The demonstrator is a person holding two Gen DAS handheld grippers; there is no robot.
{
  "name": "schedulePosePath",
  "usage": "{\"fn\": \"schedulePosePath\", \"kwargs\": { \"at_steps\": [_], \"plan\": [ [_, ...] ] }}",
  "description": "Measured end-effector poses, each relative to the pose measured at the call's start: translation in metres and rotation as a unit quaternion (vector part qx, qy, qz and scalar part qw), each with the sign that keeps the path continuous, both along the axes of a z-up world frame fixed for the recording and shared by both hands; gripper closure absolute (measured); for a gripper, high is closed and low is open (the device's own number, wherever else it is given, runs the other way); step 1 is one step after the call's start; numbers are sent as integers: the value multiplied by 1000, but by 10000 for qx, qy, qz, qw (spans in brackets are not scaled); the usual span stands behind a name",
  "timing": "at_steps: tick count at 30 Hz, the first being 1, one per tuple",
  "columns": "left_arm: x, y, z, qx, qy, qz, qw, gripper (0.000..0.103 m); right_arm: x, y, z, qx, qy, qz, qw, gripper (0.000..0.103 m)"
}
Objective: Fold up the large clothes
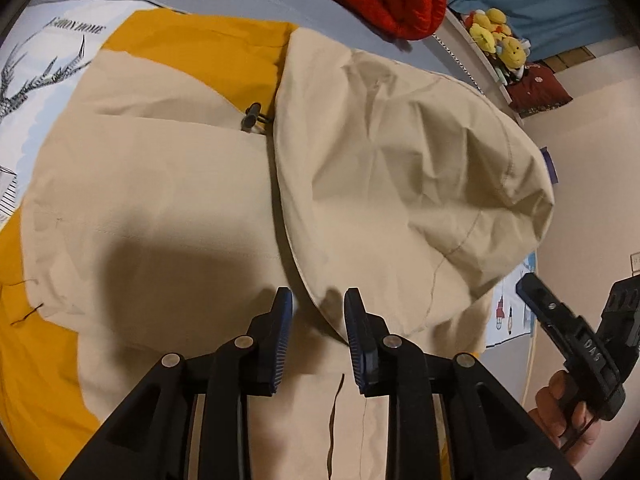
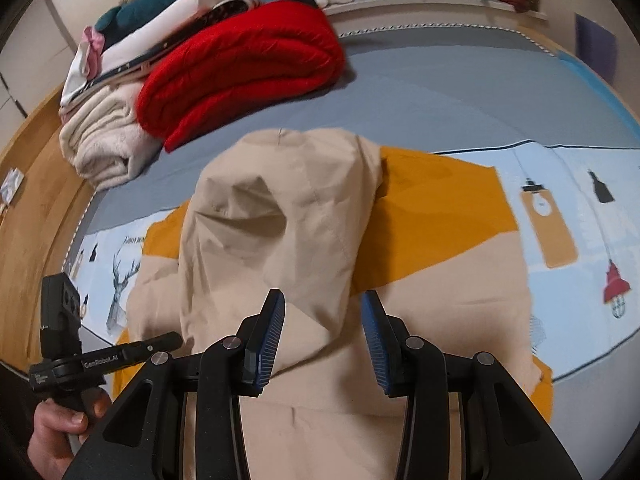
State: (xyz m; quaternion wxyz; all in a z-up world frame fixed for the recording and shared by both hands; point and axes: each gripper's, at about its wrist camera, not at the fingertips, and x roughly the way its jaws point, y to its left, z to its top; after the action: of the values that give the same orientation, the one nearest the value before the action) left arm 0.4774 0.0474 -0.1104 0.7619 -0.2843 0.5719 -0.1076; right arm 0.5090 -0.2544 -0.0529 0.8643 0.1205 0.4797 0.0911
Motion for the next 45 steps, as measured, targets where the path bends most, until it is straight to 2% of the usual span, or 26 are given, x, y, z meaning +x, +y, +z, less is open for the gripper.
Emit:
{"fn": "schedulePosePath", "kwargs": {
  "at_steps": [3, 4, 5, 7, 10, 13, 15, 17, 19, 20, 21, 22, 24, 26, 27, 28, 30, 32, 34, 35, 36, 37, 39, 41, 43, 45],
  "plan": [
    [2, 1, -3, -135, -2, 66, 9999, 82, 9, 7, -11, -129, 73, 91, 9998, 62],
    [3, 1, -2, -153, -41, 79, 9998, 87, 10, 9, -13, -158, 84, 113, 9998, 62],
    [2, 1, -1, -165, -73, 73, 9998, 96, 12, 11, -18, -238, 124, 128, 9996, 64],
    [2, 1, 4, -178, -172, 25, 9997, 98, 13, 12, -21, -206, 105, 170, 9996, 99],
    [-2, 8, 24, -267, -571, 155, 9979, 102, 9, 7, -10, 17, -205, 103, 9997, 101],
    [-10, 21, 59, -368, -1256, 373, 9907, 103, -2, -6, 15, 677, -606, -140, 9958, 102],
    [-15, 28, 72, -409, -1479, 465, 9871, 103, -10, -18, 26, 1170, -762, -399, 9894, 102],
    [-15, 27, 64, -229, -1206, 388, 9917, 103, -15, -26, 13, 1470, -346, -774, 9855, 102],
    [-12, 18, 31, 212, -399, 121, 9989, 103, -12, -26, -21, 1452, 467, -937, 9838, 102],
    [-11, 14, 10, 437, 89, -6, 9990, 102, -10, -23, -56, 1342, 1277, -1004, 9776, 102],
    [-15, 13, -13, 639, 532, -39, 9965, 102, -11, -24, -74, 1356, 1655, -1082, 9708, 102],
    [-17, 15, -21, 624, 656, 16, 9959, 101, -14, -27, -99, 1487, 2092, -1234, 9586, 101],
    [-17, 19, -23, 537, 703, 164, 9959, 100, -11, -25, -106, 1458, 2227, -1229, 9561, 99],
    [-16, 22, -10, 636, 520, 213, 9964, 98, -6, -24, -86, 1241, 1883, -1155, 9674, 96],
    [-16, 23, -3, 710, 442, 224, 9962, 98, -4, -22, -73, 1106, 1609, -1101, 9746, 88],
    [-17, 24, 0, 709, 407, 239, 9964, 98, -1, -21, -55, 871, 1223, -1029, 9833, 69],
    [-21, 26, 2, 548, 340, 281, 9975, 94, 1, -18, -35, 602, 751, -952, 9908, 40],
    [-24, 23, -2, 423, 382, 263, 9980, 92, 7, -15, -22, 452, 393, -768, 9952, 39],
    [-26, 21, -7, 333, 391, 247, 9984, 95, 13, -11, -17, 475, 308, -613, 9965, 39],
    [-26, 19, -7, 319, 363, 224, 9986, 101, 16, -8, -19, 511, 290, -540, 9968, 45],
    [-26, 15, -3, 327, 315, 210, 9987, 103, 18, -5, -22, 550, 295, -460, 9970, 71],
    [-28, 17, 3, 374, 196, 248, 9988, 103, 21, -4, -25, 646, 339, -362, 9967, 102],
    [-29, 23, 20, 458, -118, 293, 9985, 103, 19, -10, -33, 955, 411, -403, 9938, 103],
    [-22, 19, 33, 666, -296, 337, 9968, 103, 14, -22, -37, 1112, 385, -731, 9904, 103],
    [-20, 19, 26, 918, -173, 289, 9952, 103, 14, -36, -51, 881, 680, -1226, 9862, 103],
    [-21, 20, 10, 807, 181, 311, 9961, 103, 12, -51, -73, 664, 1157, -1626, 9776, 103]
  ]
}}
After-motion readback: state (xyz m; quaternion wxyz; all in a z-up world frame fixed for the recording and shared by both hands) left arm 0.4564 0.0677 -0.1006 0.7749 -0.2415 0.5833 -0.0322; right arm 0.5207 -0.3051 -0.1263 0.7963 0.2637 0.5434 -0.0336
